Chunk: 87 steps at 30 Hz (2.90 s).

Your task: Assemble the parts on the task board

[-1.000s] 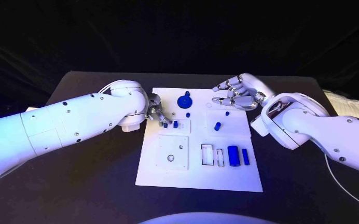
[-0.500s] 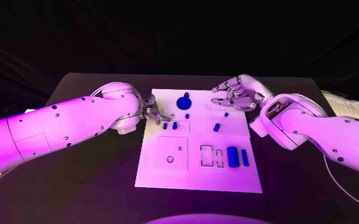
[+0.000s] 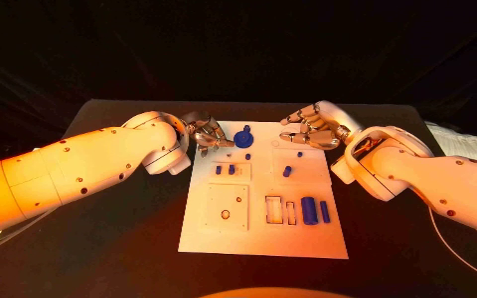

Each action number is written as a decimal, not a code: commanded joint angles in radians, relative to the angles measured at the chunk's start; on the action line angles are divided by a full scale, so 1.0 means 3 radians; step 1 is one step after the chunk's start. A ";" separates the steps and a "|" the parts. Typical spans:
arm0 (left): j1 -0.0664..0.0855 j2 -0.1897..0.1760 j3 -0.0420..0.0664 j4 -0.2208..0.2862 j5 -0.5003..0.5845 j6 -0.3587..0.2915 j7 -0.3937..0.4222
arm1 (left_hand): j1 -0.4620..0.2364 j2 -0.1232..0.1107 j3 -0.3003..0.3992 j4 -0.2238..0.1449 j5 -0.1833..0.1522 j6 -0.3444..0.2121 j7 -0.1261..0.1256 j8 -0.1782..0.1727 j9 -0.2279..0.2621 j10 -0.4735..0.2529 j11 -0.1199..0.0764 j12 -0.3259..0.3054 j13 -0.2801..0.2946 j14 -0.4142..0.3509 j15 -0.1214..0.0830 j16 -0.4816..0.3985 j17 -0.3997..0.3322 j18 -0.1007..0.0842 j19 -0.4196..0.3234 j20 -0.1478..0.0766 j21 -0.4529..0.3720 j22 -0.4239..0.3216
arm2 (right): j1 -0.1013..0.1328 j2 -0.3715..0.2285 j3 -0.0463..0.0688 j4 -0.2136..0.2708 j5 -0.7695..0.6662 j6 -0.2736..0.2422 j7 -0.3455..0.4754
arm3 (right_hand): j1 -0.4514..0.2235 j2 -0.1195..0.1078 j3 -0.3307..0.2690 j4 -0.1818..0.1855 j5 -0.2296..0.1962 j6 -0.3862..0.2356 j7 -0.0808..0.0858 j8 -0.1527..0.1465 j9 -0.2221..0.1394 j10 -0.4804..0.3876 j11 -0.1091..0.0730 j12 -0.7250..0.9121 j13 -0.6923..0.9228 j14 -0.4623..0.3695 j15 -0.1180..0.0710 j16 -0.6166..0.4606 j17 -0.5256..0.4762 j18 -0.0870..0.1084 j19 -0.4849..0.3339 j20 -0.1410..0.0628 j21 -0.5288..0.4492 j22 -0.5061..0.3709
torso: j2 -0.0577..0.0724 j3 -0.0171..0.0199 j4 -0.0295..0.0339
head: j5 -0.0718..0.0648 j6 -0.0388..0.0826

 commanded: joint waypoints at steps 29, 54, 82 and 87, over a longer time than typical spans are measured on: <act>-0.0041 0.0553 -0.0039 -0.0389 -0.1835 0.0439 0.0690 | 0.0520 -0.0286 0.0291 -0.0272 -0.0032 0.0634 -0.0029 -0.0832 -0.1374 0.0473 0.0020 -0.1552 -0.1866 0.0956 -0.0035 0.0829 0.0521 -0.0188 0.1297 -0.0010 0.1292 0.0808 | -0.0003 0.0035 -0.0001 -0.0016 -0.0008 0.0036 0.0028 | -0.0006 0.0019 -0.0018 -0.0012 0.0026 0.0013 0.0004 -0.0017 -0.0006 -0.0031 -0.0006 -0.0020 -0.0007 0.0158 -0.0022 -0.0020 -0.0004 0.0057 -0.0030 -0.0001 -0.0021 -0.0010 | 0.0003 -0.0002 -0.0004 | -0.0047 0.0025; -0.0138 0.0738 -0.0042 -0.0580 -0.2024 0.0453 0.0685 | 0.0616 -0.0242 0.0560 -0.0340 -0.0026 0.0846 -0.0033 -0.0889 -0.1489 0.0726 0.0000 -0.1695 -0.1987 0.0948 -0.0053 0.0885 0.0424 -0.0223 0.1341 -0.0027 0.1499 0.0992 | -0.0003 0.0047 -0.0001 -0.0017 -0.0008 0.0045 0.0030 | 0.0001 0.0025 -0.0017 -0.0015 0.0033 0.0013 0.0004 -0.0017 -0.0006 -0.0032 -0.0007 -0.0020 -0.0008 0.0158 -0.0022 -0.0023 -0.0006 0.0056 -0.0026 -0.0001 -0.0020 -0.0006 | 0.0001 0.0002 -0.0001 | -0.0068 0.0015; -0.0168 0.0824 -0.0045 -0.0674 -0.2148 0.0633 0.0563 | 0.0654 -0.0218 0.0847 -0.0488 -0.0026 0.1003 -0.0032 -0.0934 -0.1559 0.0915 -0.0018 -0.1792 -0.2018 0.0933 -0.0069 0.0928 0.0347 -0.0239 0.1348 -0.0041 0.1600 0.1095 | -0.0003 0.0043 -0.0001 -0.0010 -0.0008 0.0049 0.0027 | 0.0004 0.0030 -0.0017 -0.0016 0.0036 0.0014 0.0004 -0.0017 -0.0006 -0.0028 -0.0007 -0.0009 -0.0002 0.0160 -0.0022 -0.0020 0.0000 0.0056 -0.0025 -0.0002 -0.0021 -0.0006 | 0.0000 0.0002 0.0001 | -0.0080 0.0001; -0.0174 0.0816 -0.0042 -0.0660 -0.2135 0.0361 0.0619 | 0.0660 -0.0206 0.0932 -0.0539 -0.0028 0.1030 -0.0020 -0.0948 -0.1575 0.0947 -0.0013 -0.1816 -0.2015 0.0932 -0.0067 0.0943 0.0339 -0.0253 0.1363 -0.0041 0.1667 0.1149 | -0.0003 0.0042 -0.0001 -0.0008 -0.0008 0.0046 0.0030 | 0.0006 0.0032 -0.0017 -0.0016 0.0037 0.0016 0.0004 -0.0016 -0.0005 -0.0023 -0.0007 0.0002 0.0004 0.0160 -0.0022 -0.0021 0.0001 0.0055 -0.0023 -0.0002 -0.0020 -0.0004 | -0.0003 0.0002 0.0004 | -0.0079 0.0004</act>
